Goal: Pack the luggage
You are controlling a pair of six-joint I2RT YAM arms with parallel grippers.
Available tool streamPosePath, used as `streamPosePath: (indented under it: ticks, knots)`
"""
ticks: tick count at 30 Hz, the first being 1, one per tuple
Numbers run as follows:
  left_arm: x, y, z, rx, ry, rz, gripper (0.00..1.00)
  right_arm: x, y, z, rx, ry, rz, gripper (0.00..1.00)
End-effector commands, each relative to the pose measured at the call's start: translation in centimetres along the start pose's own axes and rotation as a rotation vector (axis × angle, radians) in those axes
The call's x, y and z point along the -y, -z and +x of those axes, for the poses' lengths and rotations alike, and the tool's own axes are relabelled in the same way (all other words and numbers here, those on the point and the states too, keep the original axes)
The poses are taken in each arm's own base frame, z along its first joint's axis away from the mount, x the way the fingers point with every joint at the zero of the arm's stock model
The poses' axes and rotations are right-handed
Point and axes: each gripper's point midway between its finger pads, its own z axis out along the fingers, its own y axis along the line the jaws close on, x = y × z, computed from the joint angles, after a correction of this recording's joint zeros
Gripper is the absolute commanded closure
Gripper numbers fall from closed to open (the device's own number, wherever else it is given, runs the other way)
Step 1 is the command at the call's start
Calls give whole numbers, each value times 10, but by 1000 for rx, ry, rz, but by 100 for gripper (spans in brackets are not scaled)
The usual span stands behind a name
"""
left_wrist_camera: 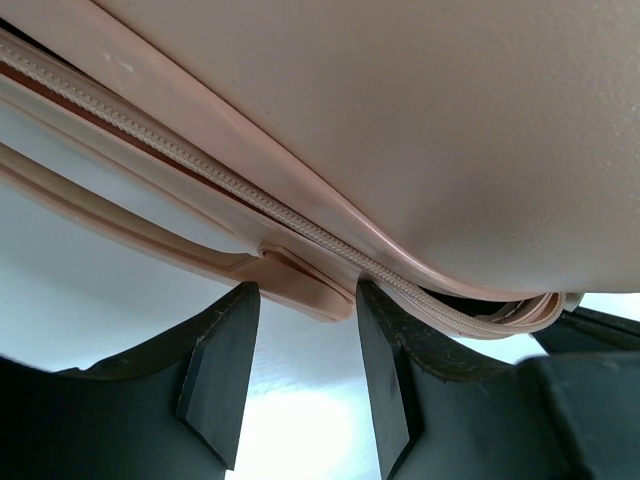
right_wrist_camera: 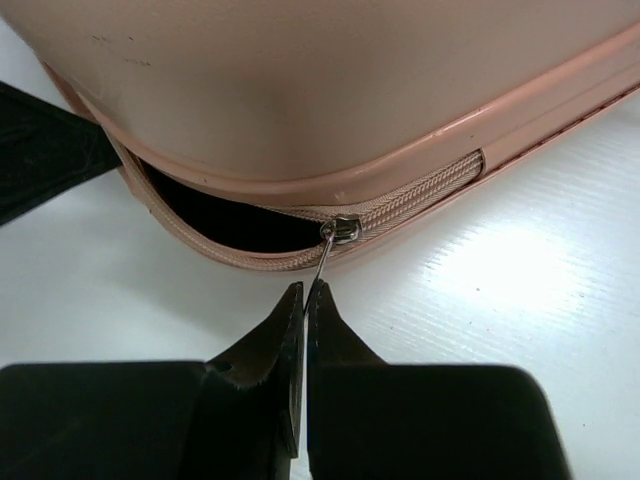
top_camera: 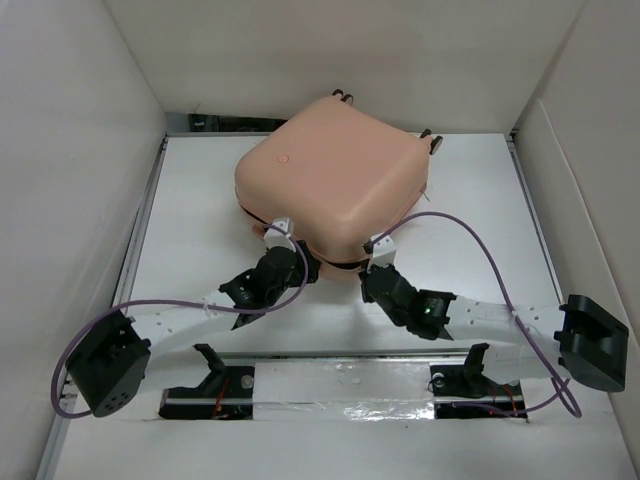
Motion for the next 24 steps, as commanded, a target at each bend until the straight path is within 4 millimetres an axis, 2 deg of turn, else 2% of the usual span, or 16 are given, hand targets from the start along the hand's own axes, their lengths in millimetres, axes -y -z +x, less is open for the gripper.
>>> streamPosePath:
  ticks: [1, 2, 3, 6, 8, 10, 11, 12, 14, 16, 17, 19, 20, 21, 22, 24]
  knots:
    - [90, -3, -19, 40, 61, 279, 58, -127, 37, -27, 12, -156, -473, 100]
    - [92, -3, -15, 23, 66, 293, 58, -135, 40, -44, 43, -167, -493, 100]
    - [91, -3, -15, 22, 65, 288, 58, -137, 44, -52, 54, -169, -505, 100]
    - [77, -3, -23, 59, 76, 235, 58, -143, 64, -58, 63, -119, -595, 100]
    - [69, -2, -33, 74, 107, 238, 58, -150, 81, -41, 8, -83, -672, 100]
    - [63, -4, -41, 90, 102, 220, 58, -141, 95, -1, -117, -53, -692, 100]
    - [63, -4, -43, 92, 101, 209, 58, -144, 102, -3, -115, -63, -714, 100]
    - [55, -7, -45, 93, 90, 178, 58, -134, 103, 18, -174, -44, -687, 100]
    - [50, -8, -51, 109, 92, 166, 58, -122, 112, 21, -178, -89, -664, 100]
    - [38, -11, -59, 119, 98, 138, 58, -98, 112, 34, -204, -85, -588, 100]
    - [36, -10, -60, 114, 95, 138, 56, -91, 117, 23, -159, -118, -586, 100]
    - [27, -6, -62, 117, 71, 108, 48, -79, 114, 13, -102, -145, -550, 100]
    - [17, -5, -64, 130, 72, 73, 38, -74, 114, 10, -89, -149, -544, 100]
    - [13, -2, -62, 127, 69, 60, 34, -70, 114, 7, -83, -154, -537, 100]
    - [-2, 3, -63, 141, 87, 30, 31, -64, 110, 3, -76, -162, -517, 100]
    - [-14, 9, -63, 148, 108, 18, 30, -62, 110, 1, -72, -158, -513, 100]
